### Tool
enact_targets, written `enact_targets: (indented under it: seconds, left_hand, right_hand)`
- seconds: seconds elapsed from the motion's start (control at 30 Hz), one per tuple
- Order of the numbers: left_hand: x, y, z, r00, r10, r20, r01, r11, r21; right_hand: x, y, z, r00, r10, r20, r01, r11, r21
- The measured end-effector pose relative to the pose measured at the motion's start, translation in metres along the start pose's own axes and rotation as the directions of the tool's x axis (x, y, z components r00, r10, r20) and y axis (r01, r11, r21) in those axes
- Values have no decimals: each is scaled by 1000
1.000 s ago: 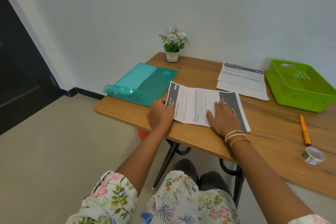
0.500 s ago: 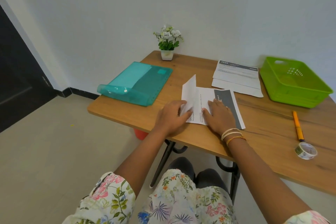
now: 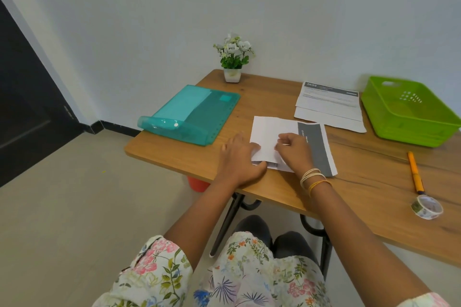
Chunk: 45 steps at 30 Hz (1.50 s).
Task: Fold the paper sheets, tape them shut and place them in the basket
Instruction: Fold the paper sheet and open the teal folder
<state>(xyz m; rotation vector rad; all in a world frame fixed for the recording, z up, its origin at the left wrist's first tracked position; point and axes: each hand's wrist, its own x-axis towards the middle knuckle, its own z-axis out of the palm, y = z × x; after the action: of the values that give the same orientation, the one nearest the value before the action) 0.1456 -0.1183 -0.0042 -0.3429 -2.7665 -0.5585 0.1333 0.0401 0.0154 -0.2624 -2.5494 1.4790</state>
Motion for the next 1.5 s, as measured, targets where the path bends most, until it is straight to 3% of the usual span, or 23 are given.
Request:
enact_targets:
  seconds: [0.13,0.3,0.47,0.57,0.73,0.8,0.97,1.1,1.17,1.33,1.5]
  left_hand:
    - [-2,2,-1,987,-136,-82,114,968,-223]
    - [2,1,-7,982,-185,-18,157,876,-457]
    - [10,15,-5,937,-341,78,329,783,-528]
    - [19,25,-5,875,-465,137,445,660,-605]
    - [36,20,-14,696,-678,235,579,337,-743]
    - [40,15,-18,681,-676,281,616,323,-719]
    - [32,10,-13,683,-696,222,601,363,-712]
    - [21,12,-6,707,-695,130,491,351,-798]
    - [15,13,-7,728,-681,76,427,363,-828]
    - [1,18,-3,825,-565,14,271,373,-887]
    - [-3,21,-4,967,-252,38,139,397,-907]
  right_hand:
    - [-3,-2,8,1000,-11,-20,11,1000,-5]
    - [-13,3,12,998,-58,-40,58,998,1]
    - [-23,9,16,981,-193,6,192,969,-157]
    - [-25,10,17,977,-213,1,210,961,-183]
    - [-28,9,14,968,-247,33,249,949,-193]
    - [-28,9,13,966,-252,54,258,946,-197]
    - [-29,7,12,964,-256,73,266,931,-252]
    - [-33,2,17,976,-215,44,214,881,-422]
    - [-33,-3,19,978,-194,73,207,881,-425]
    - [-30,-19,21,965,-195,175,232,946,-225]
    - [-25,-34,19,990,-113,88,100,986,136]
